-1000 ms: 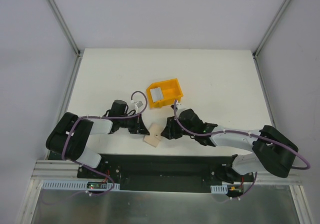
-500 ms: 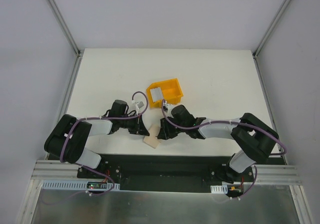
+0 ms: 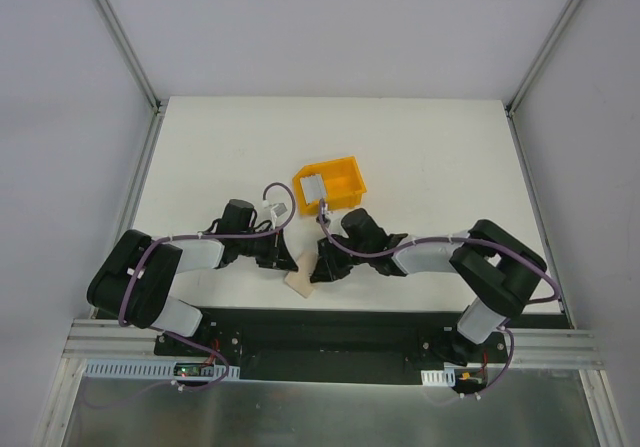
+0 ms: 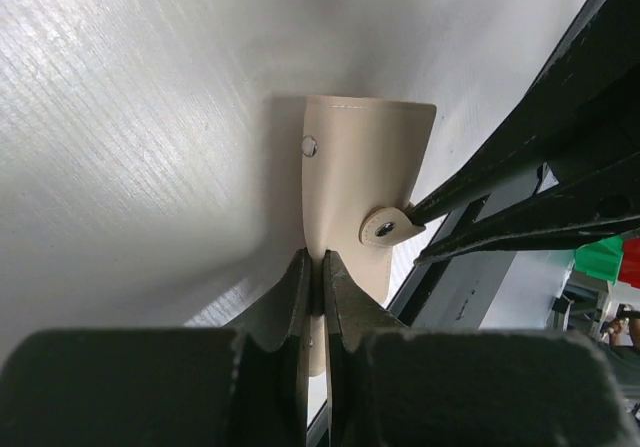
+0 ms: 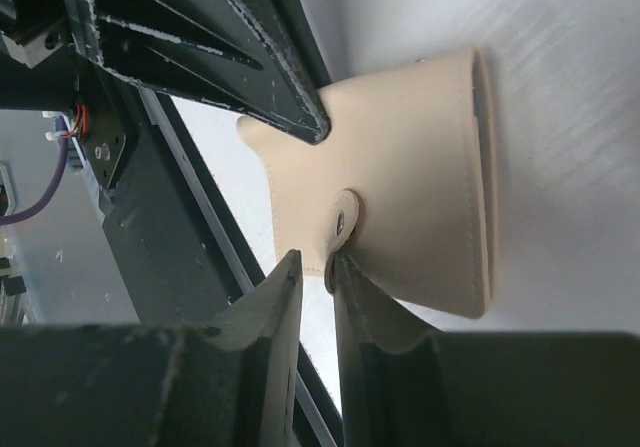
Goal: Put the credit cards into the card holder
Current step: Open the card holder at the center of the board.
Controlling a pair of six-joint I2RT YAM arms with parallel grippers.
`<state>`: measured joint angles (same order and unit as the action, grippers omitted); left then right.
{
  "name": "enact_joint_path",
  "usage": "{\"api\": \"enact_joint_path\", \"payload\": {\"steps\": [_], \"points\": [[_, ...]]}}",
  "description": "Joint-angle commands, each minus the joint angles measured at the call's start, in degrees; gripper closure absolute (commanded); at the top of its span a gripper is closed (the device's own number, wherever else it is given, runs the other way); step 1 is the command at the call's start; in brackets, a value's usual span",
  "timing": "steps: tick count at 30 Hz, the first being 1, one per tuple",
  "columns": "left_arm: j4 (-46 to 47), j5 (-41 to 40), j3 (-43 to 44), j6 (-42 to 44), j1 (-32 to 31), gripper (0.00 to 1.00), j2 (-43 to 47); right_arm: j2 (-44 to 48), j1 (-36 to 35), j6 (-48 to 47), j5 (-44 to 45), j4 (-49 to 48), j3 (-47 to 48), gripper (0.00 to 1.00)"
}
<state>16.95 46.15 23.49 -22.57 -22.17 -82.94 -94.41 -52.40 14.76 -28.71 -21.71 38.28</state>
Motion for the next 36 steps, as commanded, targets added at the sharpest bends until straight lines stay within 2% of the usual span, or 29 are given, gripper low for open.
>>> {"api": "enact_joint_path", "payload": {"steps": [1, 8, 10, 13, 20, 25, 36], "points": [[5.37, -1.33, 0.33, -2.83, -0.59, 1.00, 1.11, -1.56, -1.56, 0.44, -6.27, -4.57, 1.79, 0.78], [5.72, -2.12, -0.54, -3.45, -0.68, 1.00, 2.25, -3.15, -1.65, 0.35, 1.36, 0.27, 1.97, 0.69], [5.64, -2.12, -0.81, -3.36, -0.68, 1.00, 2.60, -3.41, -1.65, 0.09, 1.73, 0.36, 1.88, 0.75], [5.73, -2.64, -0.99, -3.62, -0.68, 1.00, 2.69, -3.24, -2.00, -0.26, 0.33, -2.10, 1.36, 0.99], [4.15, -11.16, -0.72, -7.49, -0.68, 1.00, 2.52, 0.71, -2.88, -3.95, -8.55, -10.01, -3.29, 1.00], [1.77, -16.44, 0.68, -9.42, -0.59, 1.00, 1.90, 2.21, -3.06, -6.94, -13.91, -10.10, -6.37, 1.00], [1.33, -20.57, 1.65, -13.29, -0.59, 1.00, 0.14, 2.65, -4.55, -9.40, -17.60, -9.84, -8.05, 1.00]]}}
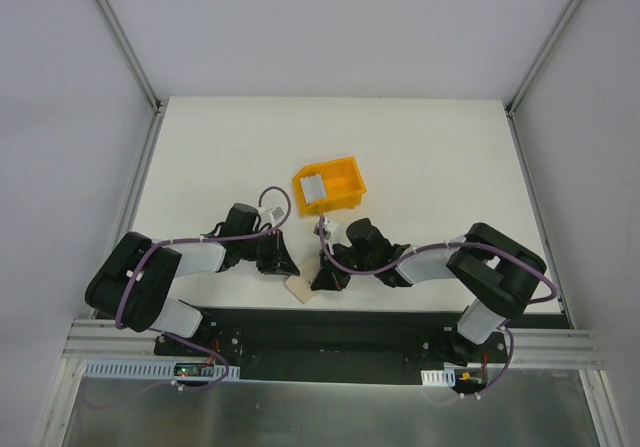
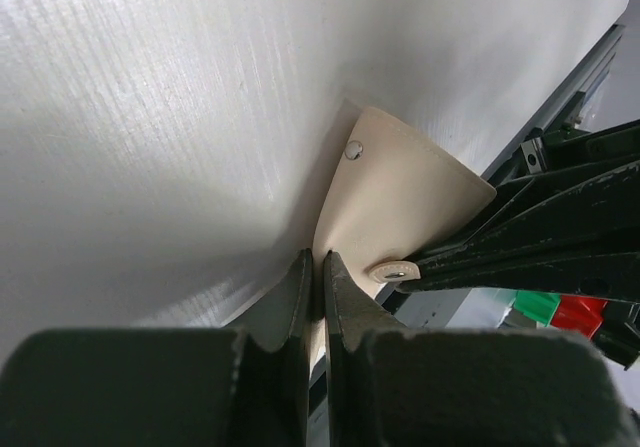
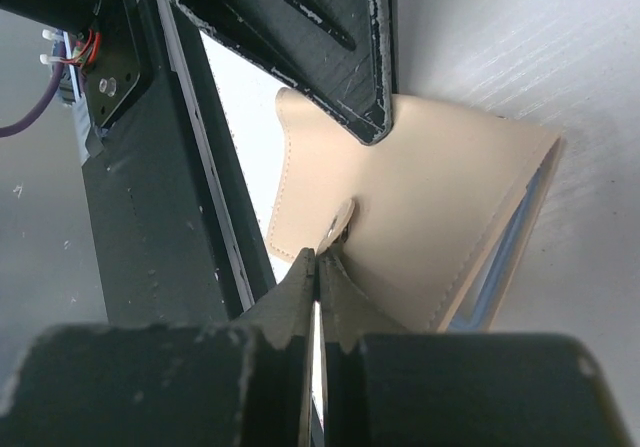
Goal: Put the credit cards into the card holder
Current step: Open the card holder at the center of the board.
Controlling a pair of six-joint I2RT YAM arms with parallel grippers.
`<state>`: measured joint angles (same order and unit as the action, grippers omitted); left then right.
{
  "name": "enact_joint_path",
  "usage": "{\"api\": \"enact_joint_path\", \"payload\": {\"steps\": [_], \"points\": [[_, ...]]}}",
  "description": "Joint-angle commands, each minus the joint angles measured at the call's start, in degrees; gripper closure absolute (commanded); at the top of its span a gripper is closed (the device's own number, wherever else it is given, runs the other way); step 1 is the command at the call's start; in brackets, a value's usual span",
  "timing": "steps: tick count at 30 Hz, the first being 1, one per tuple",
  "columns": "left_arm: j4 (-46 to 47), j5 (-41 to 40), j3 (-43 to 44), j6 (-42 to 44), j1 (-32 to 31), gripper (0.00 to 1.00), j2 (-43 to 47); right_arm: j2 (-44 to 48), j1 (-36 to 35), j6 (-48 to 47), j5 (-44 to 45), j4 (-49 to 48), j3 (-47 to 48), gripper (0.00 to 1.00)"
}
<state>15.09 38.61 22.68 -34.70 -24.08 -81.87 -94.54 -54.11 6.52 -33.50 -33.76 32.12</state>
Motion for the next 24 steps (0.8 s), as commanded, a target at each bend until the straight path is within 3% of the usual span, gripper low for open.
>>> {"api": "enact_joint_path", "payload": {"steps": [1, 10, 15, 16, 17, 20, 24], "points": [[3.02, -13.47, 2.55, -1.42, 1.31, 1.00, -1.19, 2.87, -3.02, -1.34, -13.34, 2.47, -1.88, 0.99], [-0.68, -18.30, 4.04, -1.86, 1.31, 1.00, -1.28, 5.59, -4.25, -4.68, -15.02, 7.74, -1.36, 1.00], [2.65, -14.71, 2.03, -1.78, 1.31, 1.00, 0.03, 7.88, -3.29, -3.81, -5.91, 10.29, -2.67, 0.98], [2.66, -14.53, 1.50, -1.52, 1.31, 1.00, 0.65, 7.97, -2.59, -3.36, -4.92, 10.20, -3.02, 0.94], [2.84, -14.70, 0.62, -1.25, 1.31, 1.00, 1.52, 8.14, -2.15, -1.88, -1.26, 10.29, -3.55, 0.82], [5.11, -14.97, -2.45, -1.86, 1.31, 1.00, 4.69, 9.37, -0.83, 2.16, 2.01, 6.26, -6.36, 0.67], [7.05, -15.76, -5.27, -2.92, 1.22, 1.00, 8.20, 12.10, -0.65, 6.74, 5.28, 2.30, -9.00, 0.64]]}}
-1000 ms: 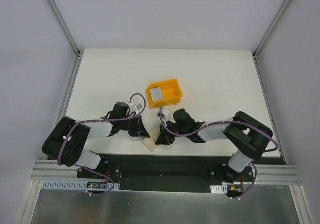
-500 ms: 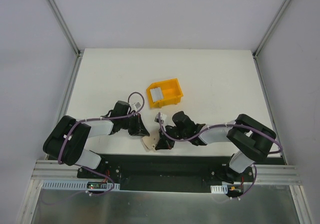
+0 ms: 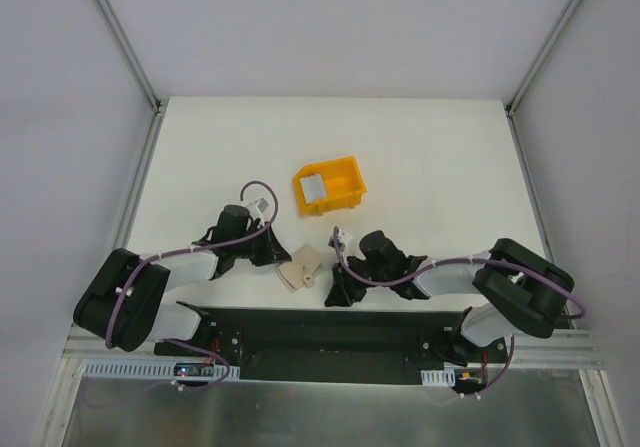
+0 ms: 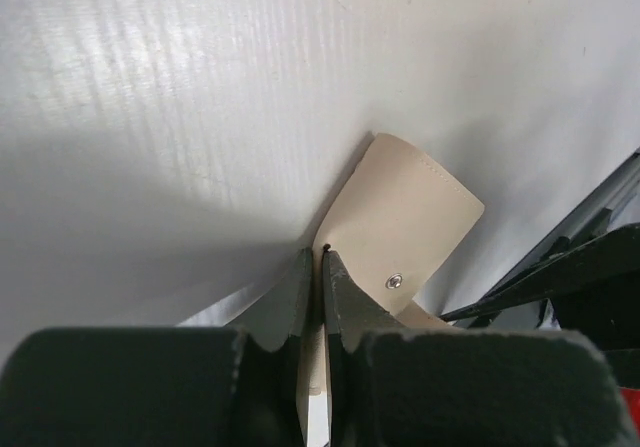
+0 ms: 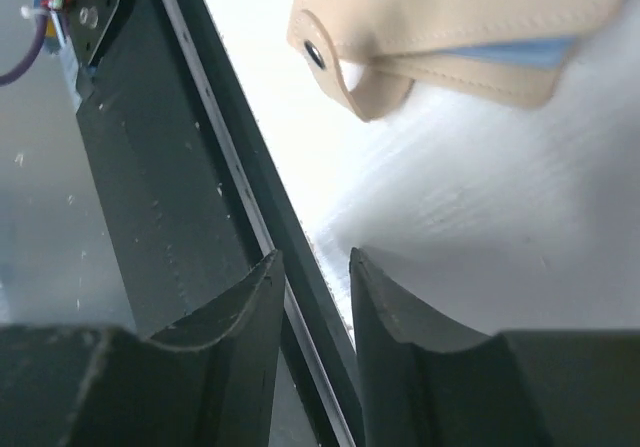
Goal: Put the credit cards into the card holder
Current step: Open the card holder at the center of the board.
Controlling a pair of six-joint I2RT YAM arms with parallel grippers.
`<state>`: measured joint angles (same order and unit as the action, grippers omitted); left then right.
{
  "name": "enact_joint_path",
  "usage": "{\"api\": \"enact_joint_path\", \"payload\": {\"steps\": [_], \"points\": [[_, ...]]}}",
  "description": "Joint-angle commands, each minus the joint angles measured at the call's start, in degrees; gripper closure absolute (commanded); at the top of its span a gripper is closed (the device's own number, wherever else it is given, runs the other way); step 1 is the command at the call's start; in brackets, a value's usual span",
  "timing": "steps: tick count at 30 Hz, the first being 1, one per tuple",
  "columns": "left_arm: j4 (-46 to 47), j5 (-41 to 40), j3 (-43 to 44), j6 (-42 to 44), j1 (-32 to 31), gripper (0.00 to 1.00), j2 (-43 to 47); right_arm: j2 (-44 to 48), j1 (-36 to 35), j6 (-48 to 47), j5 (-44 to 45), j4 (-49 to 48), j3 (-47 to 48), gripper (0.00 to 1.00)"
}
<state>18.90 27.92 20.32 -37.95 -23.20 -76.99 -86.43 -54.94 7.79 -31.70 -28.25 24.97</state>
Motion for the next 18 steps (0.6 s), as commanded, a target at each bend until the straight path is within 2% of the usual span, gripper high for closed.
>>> {"api": "enact_joint_path", "payload": {"steps": [1, 11, 18], "points": [[3.78, -5.24, -3.44, 0.25, 0.35, 1.00, 4.38, 4.69, 0.18, 6.00, 3.14, -4.17, -2.03, 0.64], [2.91, -13.15, -7.48, -1.95, -5.36, 1.00, 18.53, 4.70, -0.87, 28.93, 20.88, 0.56, 4.46, 0.48], [-1.40, -18.60, -7.31, -0.98, -8.70, 1.00, 25.04, 2.77, -3.95, 35.80, 30.29, 13.98, 14.56, 0.42]]}}
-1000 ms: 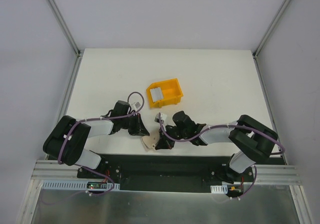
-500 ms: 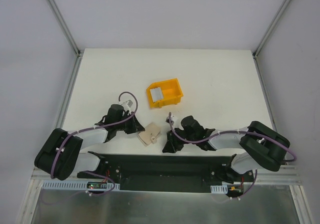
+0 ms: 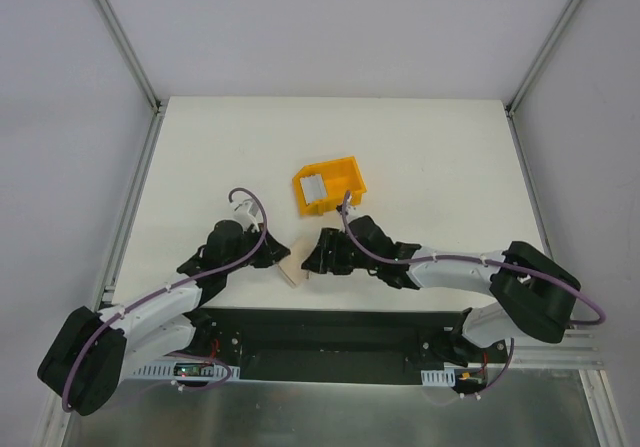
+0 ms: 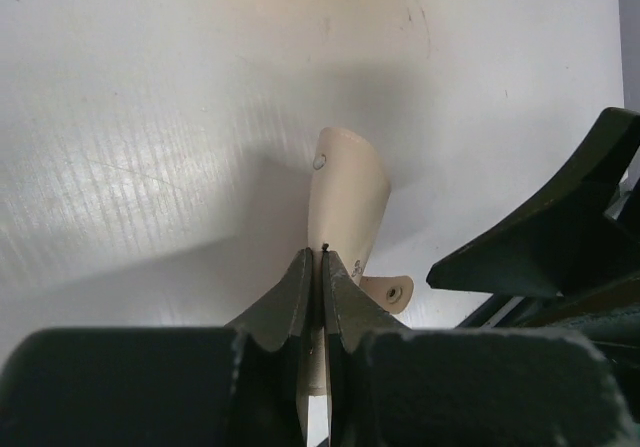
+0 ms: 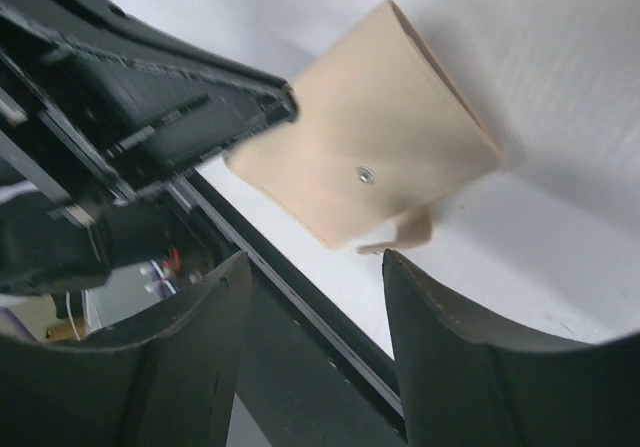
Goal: Put the credit cards into the card holder
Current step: Open the card holder at the center of the board.
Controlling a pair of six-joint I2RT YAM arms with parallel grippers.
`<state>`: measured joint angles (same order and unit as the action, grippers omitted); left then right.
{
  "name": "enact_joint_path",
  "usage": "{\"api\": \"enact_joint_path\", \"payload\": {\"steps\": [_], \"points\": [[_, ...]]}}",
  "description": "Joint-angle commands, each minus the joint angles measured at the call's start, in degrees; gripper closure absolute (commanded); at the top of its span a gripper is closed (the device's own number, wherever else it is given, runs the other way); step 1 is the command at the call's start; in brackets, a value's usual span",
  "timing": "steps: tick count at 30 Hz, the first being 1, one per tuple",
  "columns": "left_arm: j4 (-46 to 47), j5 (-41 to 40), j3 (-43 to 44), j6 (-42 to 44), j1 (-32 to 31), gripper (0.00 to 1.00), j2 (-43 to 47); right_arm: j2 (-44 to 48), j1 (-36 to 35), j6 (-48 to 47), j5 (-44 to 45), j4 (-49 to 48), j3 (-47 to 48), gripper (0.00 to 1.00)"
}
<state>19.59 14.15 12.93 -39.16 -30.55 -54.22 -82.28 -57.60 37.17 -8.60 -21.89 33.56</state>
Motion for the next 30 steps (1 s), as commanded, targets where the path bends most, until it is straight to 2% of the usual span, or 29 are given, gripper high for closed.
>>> {"api": "enact_joint_path", "payload": {"steps": [1, 7, 17, 27, 30], "points": [[-2.45, -5.10, 0.17, 0.31, -1.62, 1.00, 2.45, -2.17, -1.46, 6.95, 7.98, 11.04, 7.82, 0.42], [-2.98, -6.94, 0.43, 0.48, -2.94, 1.00, 2.98, -5.25, -1.98, 9.41, 10.97, 16.52, 10.38, 0.41], [-3.51, -8.09, 1.05, 1.36, -4.08, 1.00, 3.59, -9.92, -2.25, 9.76, 6.76, 16.88, 13.55, 0.41], [-4.83, -8.61, 1.75, 1.98, -4.17, 1.00, 4.29, -9.04, -2.16, 8.98, 6.84, 17.06, 12.32, 0.49], [-4.83, -8.97, 1.40, 1.54, -4.17, 1.00, 4.56, -8.69, -2.16, 8.80, 6.67, 16.88, 11.71, 0.55]]}}
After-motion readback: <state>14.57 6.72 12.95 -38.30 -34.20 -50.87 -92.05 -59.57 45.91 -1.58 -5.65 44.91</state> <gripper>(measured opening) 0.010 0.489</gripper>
